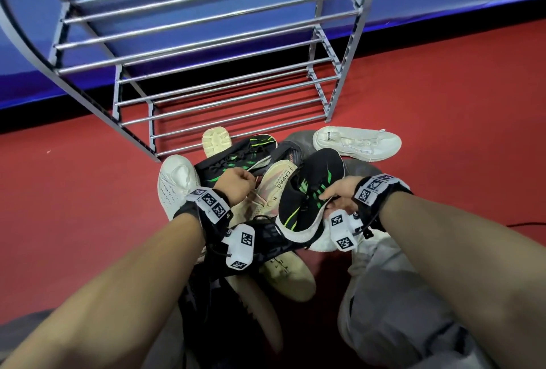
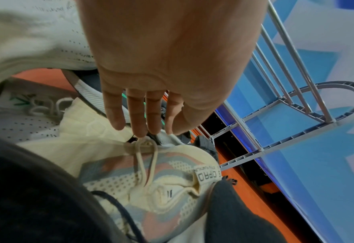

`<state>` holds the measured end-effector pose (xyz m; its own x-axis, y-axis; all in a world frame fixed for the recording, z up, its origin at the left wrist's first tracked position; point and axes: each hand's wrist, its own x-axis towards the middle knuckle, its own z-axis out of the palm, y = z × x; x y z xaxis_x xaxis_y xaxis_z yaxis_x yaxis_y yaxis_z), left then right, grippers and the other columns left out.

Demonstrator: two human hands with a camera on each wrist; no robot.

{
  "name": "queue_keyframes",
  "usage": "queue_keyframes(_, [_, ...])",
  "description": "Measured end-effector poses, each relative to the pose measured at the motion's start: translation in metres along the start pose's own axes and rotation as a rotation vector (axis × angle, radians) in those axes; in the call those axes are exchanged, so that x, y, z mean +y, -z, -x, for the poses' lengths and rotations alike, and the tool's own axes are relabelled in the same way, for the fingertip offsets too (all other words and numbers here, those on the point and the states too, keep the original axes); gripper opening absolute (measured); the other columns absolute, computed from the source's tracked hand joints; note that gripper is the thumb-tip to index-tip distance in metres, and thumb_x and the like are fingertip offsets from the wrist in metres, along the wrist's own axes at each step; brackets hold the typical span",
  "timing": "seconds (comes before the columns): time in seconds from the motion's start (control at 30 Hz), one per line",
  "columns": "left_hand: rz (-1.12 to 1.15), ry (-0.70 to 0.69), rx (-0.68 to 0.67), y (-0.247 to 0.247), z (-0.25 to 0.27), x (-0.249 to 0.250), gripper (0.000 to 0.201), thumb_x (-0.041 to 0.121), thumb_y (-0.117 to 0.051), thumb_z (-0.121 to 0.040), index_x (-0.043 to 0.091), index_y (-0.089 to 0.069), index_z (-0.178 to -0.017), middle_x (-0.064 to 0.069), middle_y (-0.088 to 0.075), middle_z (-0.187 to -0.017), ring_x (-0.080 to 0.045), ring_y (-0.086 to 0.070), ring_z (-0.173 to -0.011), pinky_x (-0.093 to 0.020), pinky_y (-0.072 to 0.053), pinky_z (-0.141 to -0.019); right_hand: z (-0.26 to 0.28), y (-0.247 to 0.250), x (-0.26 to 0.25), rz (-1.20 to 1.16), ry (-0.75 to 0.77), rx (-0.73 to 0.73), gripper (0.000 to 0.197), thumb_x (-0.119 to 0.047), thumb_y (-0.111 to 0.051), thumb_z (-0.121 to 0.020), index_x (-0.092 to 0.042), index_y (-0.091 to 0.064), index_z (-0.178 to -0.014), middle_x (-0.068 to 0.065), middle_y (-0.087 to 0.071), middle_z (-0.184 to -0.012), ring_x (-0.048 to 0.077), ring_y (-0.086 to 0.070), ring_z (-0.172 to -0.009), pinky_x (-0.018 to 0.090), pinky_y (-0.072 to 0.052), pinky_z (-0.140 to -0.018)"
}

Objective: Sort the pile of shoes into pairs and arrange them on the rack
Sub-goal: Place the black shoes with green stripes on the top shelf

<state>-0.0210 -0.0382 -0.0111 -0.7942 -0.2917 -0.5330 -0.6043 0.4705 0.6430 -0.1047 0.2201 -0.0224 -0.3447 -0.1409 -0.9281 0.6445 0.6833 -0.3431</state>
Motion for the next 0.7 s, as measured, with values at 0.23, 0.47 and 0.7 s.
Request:
queue_keyframes(0.23, [-0.007, -0.028, 0.065, 0.017, 0.005, -0.013, 0.010, 0.011, -0.065, -0.084, 0.019, -0.063, -0.089, 0.001, -0.061, -0.080, -0.019, -0.053, -0.074, -0.028, -0.042, -0.071, 0.034, 0.003, -0.016, -0.230, 0.111, 0.138, 0.009, -0.003, -0.059, -0.086, -0.001, -0.053, -0.081, 0.014, -0.050, -0.066, 0.029, -0.056, -0.060, 0.052, -0.056, -0.086])
queue_keyframes(0.47, [-0.003, -0.032, 0.095, 0.028, 0.001, -0.016, 0.011, 0.010, -0.065, -0.083, 0.018, -0.061, -0.090, -0.002, -0.062, -0.085, -0.022, -0.056, -0.080, -0.034, -0.050, -0.083, 0.080, 0.000, -0.036, -0.353, 0.392, 0.148, 0.034, 0.007, -0.052, -0.083, -0.021, -0.044, -0.100, 0.013, -0.062, -0.089, 0.028, -0.065, -0.065, 0.035, -0.055, -0.059])
queue_keyframes(0.7, [-0.196, 0.081, 0.158, 0.042, -0.005, -0.011, 0.040, 0.015, -0.062, -0.083, 0.013, -0.055, -0.122, -0.005, -0.062, -0.106, -0.023, -0.059, -0.089, -0.029, -0.045, -0.074, 0.083, -0.021, -0.072, -0.346, 0.467, 0.073, 0.048, 0.007, -0.047, -0.085, -0.026, -0.047, -0.121, 0.009, -0.065, -0.100, 0.028, -0.067, -0.074, 0.036, -0.054, -0.065])
